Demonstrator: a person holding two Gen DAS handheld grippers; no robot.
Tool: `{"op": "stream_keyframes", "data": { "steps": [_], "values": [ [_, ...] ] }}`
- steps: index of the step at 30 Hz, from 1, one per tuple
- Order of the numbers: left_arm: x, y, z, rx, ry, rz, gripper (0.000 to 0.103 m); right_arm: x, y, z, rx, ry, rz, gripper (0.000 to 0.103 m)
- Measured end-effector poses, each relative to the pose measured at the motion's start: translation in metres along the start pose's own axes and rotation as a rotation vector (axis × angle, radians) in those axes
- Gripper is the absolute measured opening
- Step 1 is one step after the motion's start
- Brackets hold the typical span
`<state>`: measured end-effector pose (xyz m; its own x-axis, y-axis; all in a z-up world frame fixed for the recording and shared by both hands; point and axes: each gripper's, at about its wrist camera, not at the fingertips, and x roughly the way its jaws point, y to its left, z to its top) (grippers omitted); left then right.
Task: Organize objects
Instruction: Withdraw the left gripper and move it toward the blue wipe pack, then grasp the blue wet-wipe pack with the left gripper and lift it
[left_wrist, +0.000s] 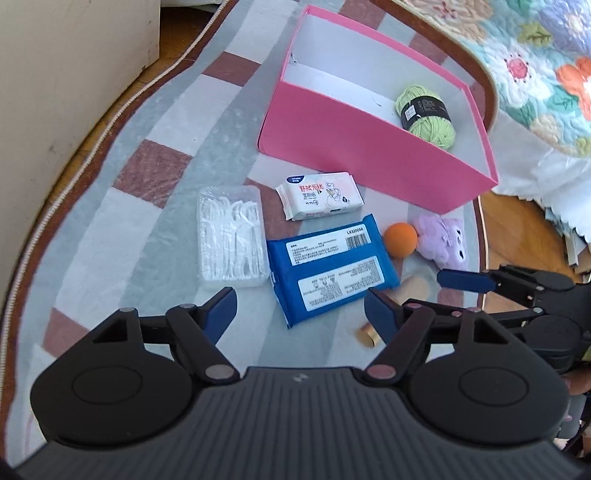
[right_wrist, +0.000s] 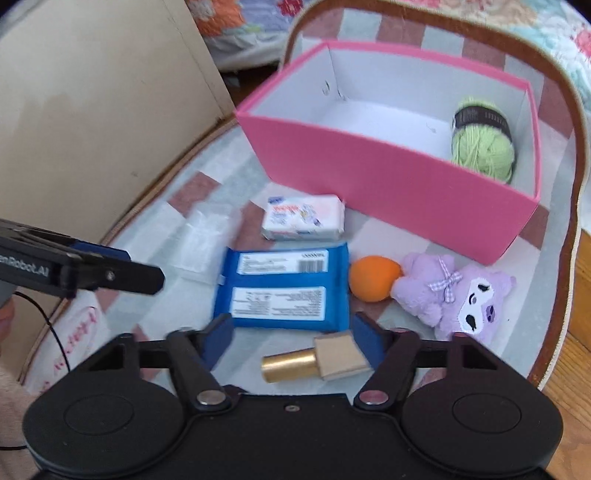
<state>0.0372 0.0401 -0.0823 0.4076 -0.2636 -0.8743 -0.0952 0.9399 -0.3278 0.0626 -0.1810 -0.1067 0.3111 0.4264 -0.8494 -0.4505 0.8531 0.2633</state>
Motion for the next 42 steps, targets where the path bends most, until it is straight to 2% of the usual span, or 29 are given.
{"op": "stream_keyframes", "data": {
  "steps": [1,4,8,11,13,14,16,17,18,20,24,27,30,34,36,38,42],
  "values": [
    [0.005,0.002,-0.002,-0.009,-0.001,-0.012,0.068,0.005,-0.002,-0.001,0.002,0.008,-0.004,0.069],
    [0.022,0.005,-0.007,-0.025,0.005,-0.029,0.063,0.016,-0.009,-0.001,0.005,0.013,-0.024,0.066],
    [0.049,0.01,-0.009,-0.051,0.065,-0.01,0.06,0.029,-0.015,0.001,0.014,0.01,-0.013,0.066],
    [0.061,0.014,-0.011,-0.073,0.058,-0.026,0.056,0.042,-0.015,0.003,0.016,0.005,-0.012,0.065],
    [0.068,0.013,-0.014,-0.073,0.055,-0.008,0.046,0.052,-0.016,0.006,0.025,0.035,-0.028,0.063],
    [0.072,0.014,-0.015,-0.077,0.049,-0.003,0.044,0.057,-0.016,0.007,0.024,0.041,-0.036,0.063],
    [0.079,0.015,-0.019,-0.082,0.018,-0.011,0.032,0.067,-0.018,0.01,0.033,0.061,-0.044,0.059],
    [0.081,0.016,-0.022,-0.087,-0.01,-0.022,0.032,0.072,-0.02,0.011,0.05,0.073,-0.049,0.052],
    [0.08,0.015,-0.024,-0.087,-0.043,-0.031,0.032,0.075,-0.022,0.012,0.074,0.077,-0.042,0.05],
    [0.08,0.013,-0.025,-0.088,-0.062,-0.028,0.032,0.075,-0.023,0.014,0.098,0.06,-0.018,0.039],
    [0.078,0.013,-0.021,-0.073,-0.051,-0.035,0.025,0.071,-0.009,0.011,0.048,0.069,-0.042,0.036],
    [0.073,0.015,-0.019,-0.095,-0.029,-0.046,0.025,0.068,0.002,0.008,0.026,0.09,-0.058,0.035],
    [0.078,0.0,-0.021,0.017,-0.013,0.062,0.025,0.065,0.011,0.003,0.011,0.097,-0.051,0.035],
    [0.078,0.009,-0.02,-0.044,-0.021,0.04,0.029,0.07,0.013,-0.002,0.019,0.097,-0.059,0.04],
    [0.078,0.014,-0.02,-0.065,-0.021,0.013,0.027,0.071,0.008,-0.003,0.048,0.09,-0.056,0.041],
    [0.074,0.012,-0.019,-0.057,0.003,-0.011,0.026,0.071,0.005,-0.003,0.08,0.085,-0.045,0.042],
    [0.055,-0.005,-0.015,-0.003,0.016,0.001,0.025,0.062,0.013,-0.005,0.079,0.08,-0.04,0.043]
  ]
}}
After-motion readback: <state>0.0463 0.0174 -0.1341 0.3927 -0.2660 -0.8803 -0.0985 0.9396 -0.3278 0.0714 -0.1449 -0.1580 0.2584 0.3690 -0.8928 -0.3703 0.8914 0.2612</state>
